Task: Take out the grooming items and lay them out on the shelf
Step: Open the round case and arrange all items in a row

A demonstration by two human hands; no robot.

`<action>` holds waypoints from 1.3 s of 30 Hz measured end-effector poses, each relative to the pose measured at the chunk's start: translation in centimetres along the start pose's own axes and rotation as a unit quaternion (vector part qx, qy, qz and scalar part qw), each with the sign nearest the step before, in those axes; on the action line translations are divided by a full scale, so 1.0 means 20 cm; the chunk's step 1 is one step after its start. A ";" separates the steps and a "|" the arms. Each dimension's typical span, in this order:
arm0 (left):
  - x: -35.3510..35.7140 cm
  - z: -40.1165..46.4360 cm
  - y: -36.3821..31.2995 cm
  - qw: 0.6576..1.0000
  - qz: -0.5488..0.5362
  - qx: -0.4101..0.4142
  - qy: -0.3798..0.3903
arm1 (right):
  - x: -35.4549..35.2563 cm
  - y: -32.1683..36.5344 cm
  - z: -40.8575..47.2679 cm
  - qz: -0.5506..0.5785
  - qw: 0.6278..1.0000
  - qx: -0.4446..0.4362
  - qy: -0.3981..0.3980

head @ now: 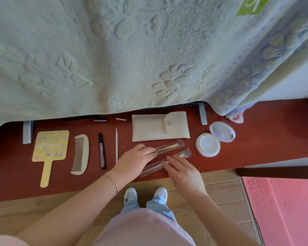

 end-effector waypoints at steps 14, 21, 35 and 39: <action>-0.01 0.07 0.02 0.999 -0.003 0.034 -0.018 | 0.04 0.03 0.04 -0.021 0.998 -0.007 -0.057; -0.01 0.06 0.03 0.999 0.005 0.031 -0.023 | 0.02 0.03 0.03 -0.028 0.998 -0.006 -0.059; -0.03 0.02 -0.11 0.996 -0.006 0.059 -0.063 | -0.14 -0.40 -0.11 0.096 0.900 0.417 -0.084; 0.01 0.00 -0.15 0.997 0.003 0.073 -0.037 | -0.12 -0.44 -0.07 0.106 0.895 0.423 -0.088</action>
Point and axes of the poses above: each hand's wrist, its own z-axis towards the middle knuckle, its own x-axis out of the palm, y = z × x, the point moved 4 cm from there along z, towards the middle knuckle, and after that the axes turned 1 degree about y, right-handed, at the moved point
